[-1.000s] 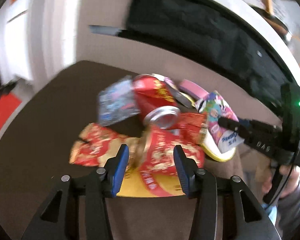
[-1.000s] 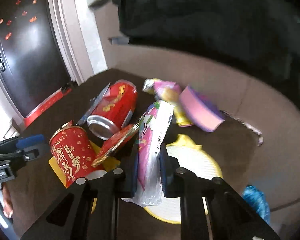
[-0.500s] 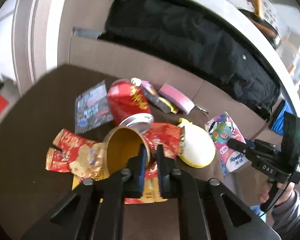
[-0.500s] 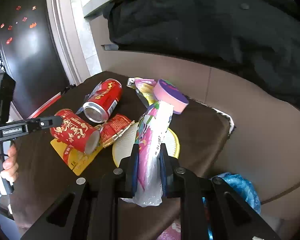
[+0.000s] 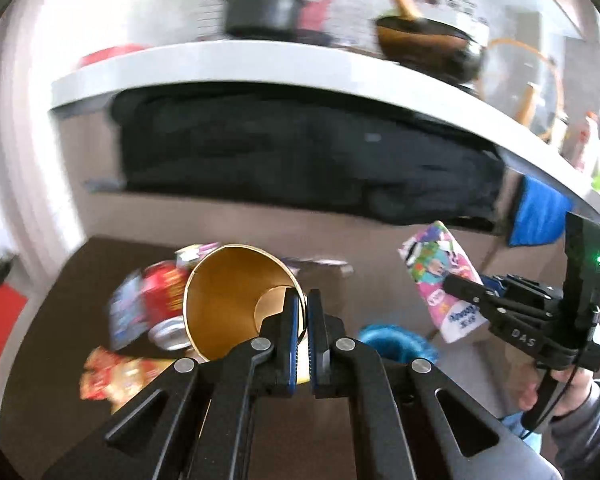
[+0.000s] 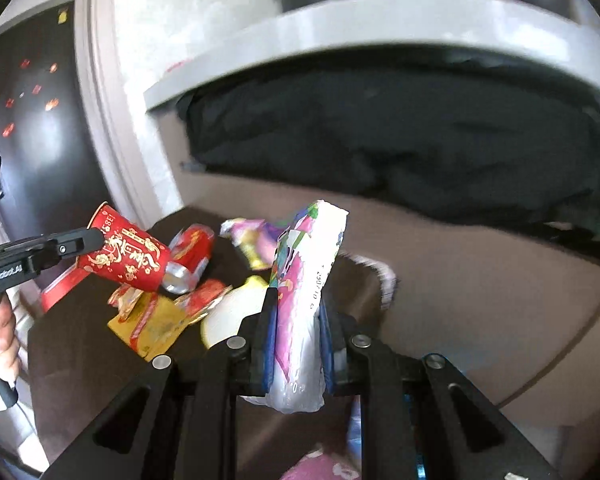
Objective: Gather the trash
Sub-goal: 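Carry tissue pack and paper cup over the bin and release both, then return both tools to the table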
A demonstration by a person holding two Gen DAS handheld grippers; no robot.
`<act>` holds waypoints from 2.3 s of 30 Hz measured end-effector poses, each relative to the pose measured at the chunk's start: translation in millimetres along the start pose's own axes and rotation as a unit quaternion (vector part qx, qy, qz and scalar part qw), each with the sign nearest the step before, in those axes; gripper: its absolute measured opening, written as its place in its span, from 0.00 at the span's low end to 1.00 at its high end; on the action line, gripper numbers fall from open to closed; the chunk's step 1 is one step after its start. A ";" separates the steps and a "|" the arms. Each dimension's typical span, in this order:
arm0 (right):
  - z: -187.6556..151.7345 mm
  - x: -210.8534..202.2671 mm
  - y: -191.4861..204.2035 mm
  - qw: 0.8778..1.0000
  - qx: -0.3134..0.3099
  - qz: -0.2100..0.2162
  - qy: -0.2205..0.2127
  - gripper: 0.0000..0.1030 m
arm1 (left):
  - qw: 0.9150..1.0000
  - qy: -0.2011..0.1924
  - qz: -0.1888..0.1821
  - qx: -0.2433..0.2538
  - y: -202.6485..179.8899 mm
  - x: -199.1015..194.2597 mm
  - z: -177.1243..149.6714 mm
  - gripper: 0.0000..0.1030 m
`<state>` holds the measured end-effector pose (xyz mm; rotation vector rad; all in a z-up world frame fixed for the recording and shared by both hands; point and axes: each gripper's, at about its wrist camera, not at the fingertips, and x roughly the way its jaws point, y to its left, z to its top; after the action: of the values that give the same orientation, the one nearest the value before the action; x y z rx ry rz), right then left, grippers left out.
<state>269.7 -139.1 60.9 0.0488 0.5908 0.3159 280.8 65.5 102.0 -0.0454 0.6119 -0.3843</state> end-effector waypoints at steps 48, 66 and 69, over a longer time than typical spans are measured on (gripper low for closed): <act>-156.8 100.4 -191.9 0.971 0.145 -0.088 0.171 0.30 | 0.959 0.258 -0.110 -0.033 -129.7 267.8 -87.4 0.23; -41.2 85.6 -18.4 0.994 0.039 0.035 0.091 0.30 | 0.993 0.054 0.050 -0.094 79.5 56.4 -29.9 0.23; -23.6 104.0 13.8 0.996 -0.010 0.030 0.084 0.30 | 0.989 0.054 0.084 -0.108 118.5 42.5 -45.0 0.23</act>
<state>334.2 -95.2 -13.0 0.0206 0.7529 0.3861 327.1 163.2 23.5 -0.1792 0.7578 -0.1560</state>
